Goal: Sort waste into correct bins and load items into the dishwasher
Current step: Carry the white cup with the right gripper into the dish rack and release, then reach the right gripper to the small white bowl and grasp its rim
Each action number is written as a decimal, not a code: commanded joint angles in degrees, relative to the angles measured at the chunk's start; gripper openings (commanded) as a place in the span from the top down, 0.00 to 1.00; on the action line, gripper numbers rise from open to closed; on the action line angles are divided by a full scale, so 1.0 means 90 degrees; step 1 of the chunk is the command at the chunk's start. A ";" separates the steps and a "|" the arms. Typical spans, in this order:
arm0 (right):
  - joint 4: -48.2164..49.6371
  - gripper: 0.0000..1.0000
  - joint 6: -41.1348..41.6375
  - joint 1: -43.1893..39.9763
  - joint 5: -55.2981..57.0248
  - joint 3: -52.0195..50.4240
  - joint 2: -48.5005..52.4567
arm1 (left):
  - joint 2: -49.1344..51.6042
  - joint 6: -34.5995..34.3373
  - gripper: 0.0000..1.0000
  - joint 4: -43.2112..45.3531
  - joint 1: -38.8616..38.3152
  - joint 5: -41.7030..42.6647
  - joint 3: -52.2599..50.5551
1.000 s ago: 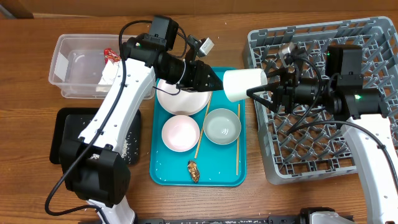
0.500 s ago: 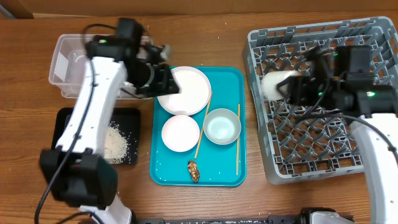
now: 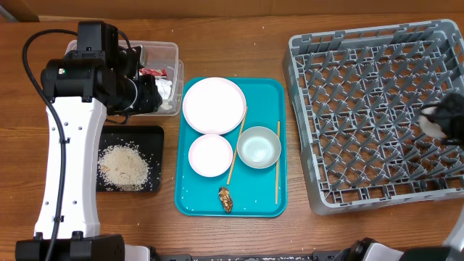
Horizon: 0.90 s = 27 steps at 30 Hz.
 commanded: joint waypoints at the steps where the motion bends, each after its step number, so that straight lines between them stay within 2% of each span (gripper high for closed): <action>1: -0.0070 0.89 0.0291 -0.0605 0.0204 0.0168 0.0491 | -0.0005 -0.0112 0.68 0.0007 -0.0017 -0.0119 -0.0007; 9: -0.0192 0.88 0.0287 -0.0925 0.0206 0.0160 0.1236 | -0.0005 -0.0114 0.67 0.0005 -0.0017 -0.0117 -0.0007; 10: -0.0216 0.85 0.0289 -0.0923 0.0206 0.0160 0.1309 | -0.0005 -0.0114 0.67 0.0005 -0.0017 -0.0117 -0.0007; 11: -0.0250 0.76 0.0287 -0.0923 0.0204 0.0160 0.1377 | -0.0005 -0.0114 0.67 0.0007 -0.0017 -0.0117 -0.0010; 14: -0.0311 0.43 0.0289 -0.0923 0.0199 0.0141 0.1508 | -0.0005 -0.0112 0.62 0.0000 -0.0017 -0.0119 -0.0007; 15: -0.0318 0.37 0.0289 -0.0923 0.0189 0.0136 0.1535 | -0.0005 -0.0112 0.61 0.0000 -0.0017 -0.0119 -0.0007; 24: -0.0376 0.20 0.0287 -0.0918 -0.0240 0.0136 0.1566 | -0.0005 -0.0112 0.56 -0.0002 -0.0017 -0.0117 -0.0010; 27: -0.0398 0.19 0.0289 -0.0918 -0.0442 0.0136 0.1566 | -0.0005 -0.0112 0.56 -0.0019 -0.0017 -0.0117 -0.0010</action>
